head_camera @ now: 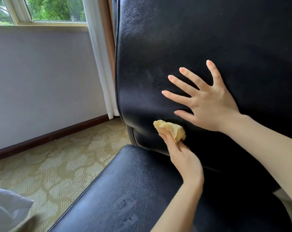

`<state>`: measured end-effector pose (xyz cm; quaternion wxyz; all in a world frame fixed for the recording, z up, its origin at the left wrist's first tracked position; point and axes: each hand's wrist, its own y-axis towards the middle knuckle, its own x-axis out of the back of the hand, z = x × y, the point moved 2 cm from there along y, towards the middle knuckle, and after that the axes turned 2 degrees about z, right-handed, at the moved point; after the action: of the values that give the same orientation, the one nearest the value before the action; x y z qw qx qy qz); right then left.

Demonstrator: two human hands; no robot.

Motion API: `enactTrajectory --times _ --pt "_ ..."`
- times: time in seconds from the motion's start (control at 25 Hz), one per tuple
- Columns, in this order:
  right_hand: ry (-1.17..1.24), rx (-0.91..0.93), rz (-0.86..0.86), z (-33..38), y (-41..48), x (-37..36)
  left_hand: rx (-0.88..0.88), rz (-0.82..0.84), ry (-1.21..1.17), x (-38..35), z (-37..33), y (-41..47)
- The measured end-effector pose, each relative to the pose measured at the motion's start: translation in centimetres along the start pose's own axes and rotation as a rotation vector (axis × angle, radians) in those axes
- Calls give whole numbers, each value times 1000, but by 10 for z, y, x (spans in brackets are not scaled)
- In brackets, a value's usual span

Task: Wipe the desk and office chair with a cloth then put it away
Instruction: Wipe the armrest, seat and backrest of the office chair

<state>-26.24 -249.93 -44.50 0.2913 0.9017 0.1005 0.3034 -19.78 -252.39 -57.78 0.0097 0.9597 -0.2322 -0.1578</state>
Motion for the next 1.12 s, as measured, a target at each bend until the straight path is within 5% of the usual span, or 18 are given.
enactTrajectory --times 0.32,0.6,0.88,1.12 --pt "-7 -10 41 1 -1 0 28 -285 -191 45 -27 95" --pt "21 -2 40 0 2 -2 -32 -274 -78 57 -18 110" --pt "77 -1 126 1 3 4 -340 -38 105 11 7 32" --pt "423 -20 188 -7 4 21 -655 270 509 16 17 14"
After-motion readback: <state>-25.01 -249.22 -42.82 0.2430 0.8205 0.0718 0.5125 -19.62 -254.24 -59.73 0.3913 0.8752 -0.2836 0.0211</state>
